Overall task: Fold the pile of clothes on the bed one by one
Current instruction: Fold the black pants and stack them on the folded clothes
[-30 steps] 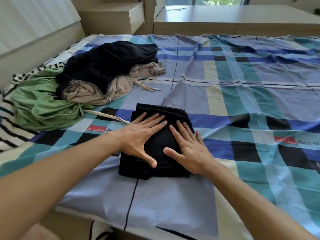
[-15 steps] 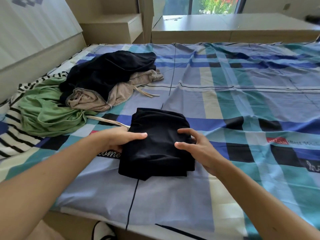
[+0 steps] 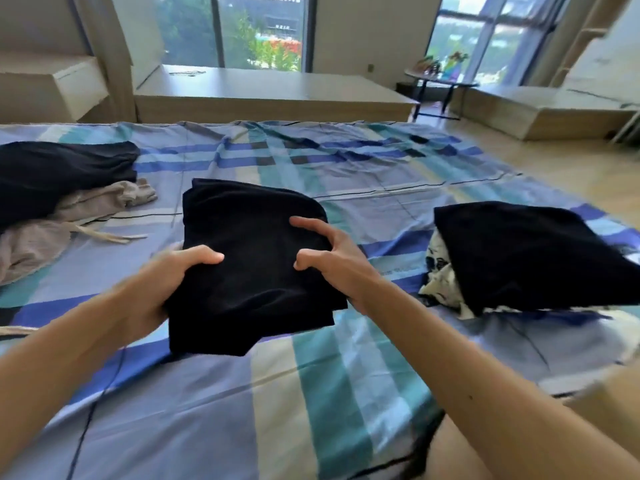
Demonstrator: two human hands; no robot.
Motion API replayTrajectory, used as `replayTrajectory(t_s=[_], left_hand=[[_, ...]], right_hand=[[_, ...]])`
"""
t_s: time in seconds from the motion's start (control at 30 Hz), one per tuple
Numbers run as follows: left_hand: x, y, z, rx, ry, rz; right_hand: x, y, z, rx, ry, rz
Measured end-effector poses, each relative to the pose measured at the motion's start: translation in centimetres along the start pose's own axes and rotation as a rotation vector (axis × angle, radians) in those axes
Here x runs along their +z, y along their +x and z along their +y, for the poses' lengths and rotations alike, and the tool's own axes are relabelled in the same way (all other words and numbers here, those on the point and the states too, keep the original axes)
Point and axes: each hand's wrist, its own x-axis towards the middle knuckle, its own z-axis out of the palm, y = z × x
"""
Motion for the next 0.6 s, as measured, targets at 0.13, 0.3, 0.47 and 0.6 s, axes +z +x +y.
replayTrajectory(t_s=[0.13, 0.3, 0.47, 0.6], left_hand=[[10.7, 1.0, 3.0, 0.116, -0.035, -0.152], [25.2, 2.9, 7.4, 0.236, -0.061, -0.333], [36.9, 5.9, 10.2, 0.216, -0.023, -0.49], [42.2, 8.8, 8.1, 0.118, 0.057, -0.501]], right_hand=[[-12.1, -1.9, -3.5, -0.043, -0.116, 0.199], [-27.1, -5.5, -5.2, -0.008, -0.224, 0.403], [-38.1, -7.1, -3.4, 0.072, -0.262, 0.517], [-42.5, -6.5, 0.9, 0.136, -0.317, 0.551]])
